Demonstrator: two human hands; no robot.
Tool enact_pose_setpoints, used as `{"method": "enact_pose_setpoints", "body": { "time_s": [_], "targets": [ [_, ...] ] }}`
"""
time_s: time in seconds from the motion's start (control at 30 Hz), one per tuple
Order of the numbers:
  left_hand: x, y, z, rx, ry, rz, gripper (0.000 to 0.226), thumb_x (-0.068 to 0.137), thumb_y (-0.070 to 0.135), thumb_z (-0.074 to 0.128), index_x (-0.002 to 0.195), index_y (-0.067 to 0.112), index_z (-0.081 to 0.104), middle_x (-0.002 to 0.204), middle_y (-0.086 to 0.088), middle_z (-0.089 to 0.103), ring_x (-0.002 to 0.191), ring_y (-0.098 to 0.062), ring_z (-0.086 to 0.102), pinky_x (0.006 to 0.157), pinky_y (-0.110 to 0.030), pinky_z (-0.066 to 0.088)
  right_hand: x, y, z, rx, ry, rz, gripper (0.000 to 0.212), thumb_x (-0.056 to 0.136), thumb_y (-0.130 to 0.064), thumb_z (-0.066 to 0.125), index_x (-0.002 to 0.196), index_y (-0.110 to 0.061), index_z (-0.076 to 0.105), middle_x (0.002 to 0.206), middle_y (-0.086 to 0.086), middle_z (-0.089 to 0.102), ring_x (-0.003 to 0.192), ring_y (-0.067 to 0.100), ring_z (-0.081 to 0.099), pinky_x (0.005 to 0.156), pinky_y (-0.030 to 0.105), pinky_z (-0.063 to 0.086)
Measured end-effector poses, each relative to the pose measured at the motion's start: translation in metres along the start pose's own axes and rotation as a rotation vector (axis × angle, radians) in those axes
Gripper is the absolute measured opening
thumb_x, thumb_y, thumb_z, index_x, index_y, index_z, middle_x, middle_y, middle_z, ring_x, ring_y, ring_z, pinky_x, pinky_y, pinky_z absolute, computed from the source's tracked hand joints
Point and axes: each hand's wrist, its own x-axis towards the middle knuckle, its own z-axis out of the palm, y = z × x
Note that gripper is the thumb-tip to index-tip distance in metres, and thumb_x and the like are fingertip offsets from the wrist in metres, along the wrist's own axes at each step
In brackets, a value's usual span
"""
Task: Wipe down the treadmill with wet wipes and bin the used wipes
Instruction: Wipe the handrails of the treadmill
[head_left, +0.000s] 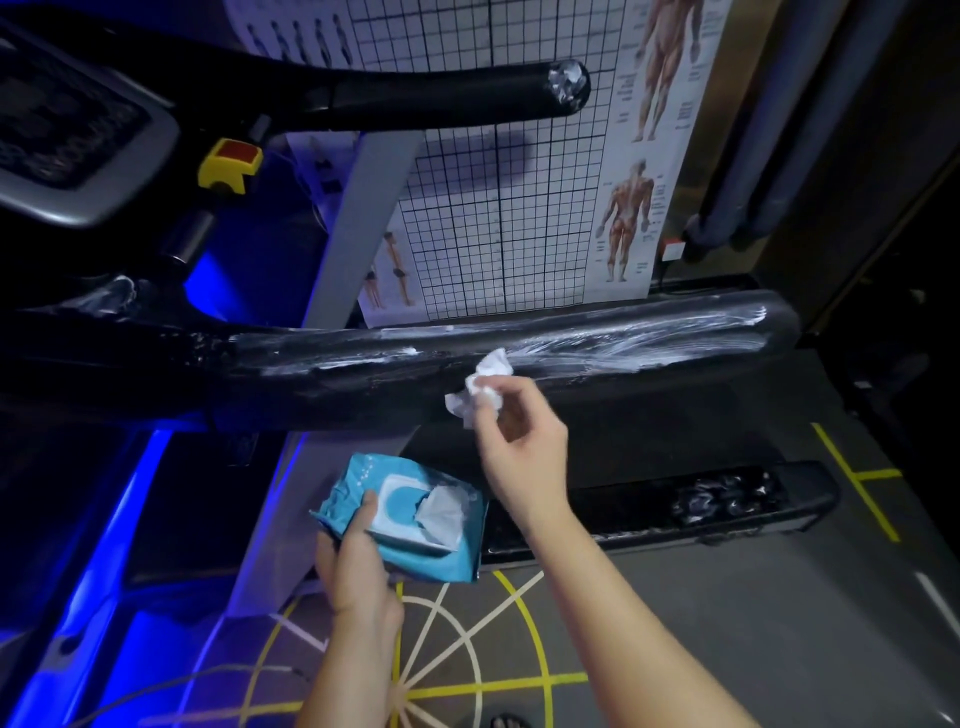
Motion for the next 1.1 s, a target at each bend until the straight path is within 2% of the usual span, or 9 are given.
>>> {"method": "enact_pose_setpoints", "body": {
  "time_s": [0.13,0.37,0.5,0.57,0.63,0.73,0.8,0.93,1.1],
  "targets": [
    [0.001,-0.002,-0.001,0.016,-0.011,-0.002,0.042,0.096,0.020,0.074,0.137,0.020,0.063,0.125,-0.012,0.074,0.111,-0.041,0.071,0.090,-0.071,0.055,0.012,0.003,-0.011,0.043,0.027,0.060,0.005,0.094,-0.015,0.071,0.097,-0.013,0.074,0.094,-0.006,0.077,0.093,0.007,0.071,0.086,0.022,0.053],
    [0.001,-0.005,-0.007,0.004,0.001,0.010,0.044,0.096,0.020,0.074,0.139,0.020,0.063,0.128,-0.010,0.074,0.112,-0.039,0.072,0.097,-0.072,0.053,0.030,0.020,-0.059,-0.047,0.365,0.062,0.004,0.096,-0.021,0.066,0.098,-0.023,0.069,0.096,-0.009,0.075,0.094,0.008,0.070,0.089,0.033,0.056],
    [-0.001,-0.005,-0.007,-0.016,-0.009,0.031,0.043,0.097,0.019,0.073,0.139,0.020,0.062,0.129,-0.011,0.073,0.115,-0.040,0.070,0.099,-0.072,0.052,0.028,0.016,-0.060,-0.108,0.448,0.056,0.005,0.096,-0.025,0.065,0.098,-0.030,0.065,0.094,-0.011,0.071,0.093,0.008,0.068,0.086,0.028,0.054],
    [-0.004,-0.004,-0.005,-0.017,-0.022,0.035,0.042,0.098,0.019,0.072,0.139,0.020,0.062,0.129,-0.012,0.073,0.114,-0.040,0.070,0.098,-0.074,0.051,0.023,0.010,-0.052,-0.096,0.389,0.041,0.004,0.095,-0.026,0.066,0.096,-0.030,0.065,0.090,-0.009,0.072,0.087,0.010,0.069,0.081,0.030,0.055],
    [-0.005,-0.004,-0.004,-0.017,-0.034,0.030,0.042,0.099,0.018,0.071,0.140,0.019,0.061,0.129,-0.012,0.073,0.114,-0.041,0.070,0.095,-0.072,0.053,0.015,0.006,-0.039,-0.110,0.251,-0.001,0.003,0.094,-0.020,0.067,0.095,-0.023,0.068,0.086,-0.010,0.073,0.083,0.006,0.069,0.076,0.022,0.051],
    [-0.005,-0.005,-0.003,-0.020,-0.037,0.030,0.044,0.099,0.017,0.070,0.142,0.019,0.060,0.129,-0.012,0.073,0.112,-0.040,0.070,0.084,-0.055,0.058,0.006,0.002,-0.023,-0.121,0.034,-0.047,0.009,0.095,-0.004,0.062,0.093,-0.012,0.066,0.087,-0.003,0.073,0.080,-0.002,0.069,0.072,0.010,0.047],
    [-0.004,-0.005,-0.004,-0.014,-0.047,0.041,0.044,0.100,0.018,0.070,0.143,0.019,0.059,0.129,-0.012,0.073,0.111,-0.040,0.071,0.084,-0.053,0.059,0.009,0.003,-0.023,-0.107,0.020,-0.050,0.011,0.095,0.001,0.059,0.093,-0.009,0.065,0.091,0.001,0.072,0.082,-0.001,0.069,0.073,0.007,0.045],
    [-0.003,-0.003,-0.008,0.013,-0.063,0.047,0.045,0.100,0.021,0.070,0.143,0.022,0.059,0.128,-0.010,0.073,0.109,-0.038,0.071,0.090,-0.069,0.056,0.028,0.010,-0.048,-0.133,0.227,-0.036,0.011,0.096,-0.009,0.061,0.096,-0.019,0.066,0.093,-0.009,0.073,0.090,0.008,0.068,0.080,0.020,0.050],
    [-0.001,0.001,-0.013,-0.003,-0.049,0.034,0.045,0.099,0.022,0.071,0.142,0.023,0.060,0.124,-0.007,0.075,0.103,-0.034,0.073,0.077,-0.056,0.061,0.055,0.022,-0.107,-0.147,0.555,0.094,0.005,0.094,-0.023,0.065,0.097,-0.019,0.065,0.092,-0.014,0.070,0.092,0.008,0.067,0.091,0.041,0.055]
  ]
}}
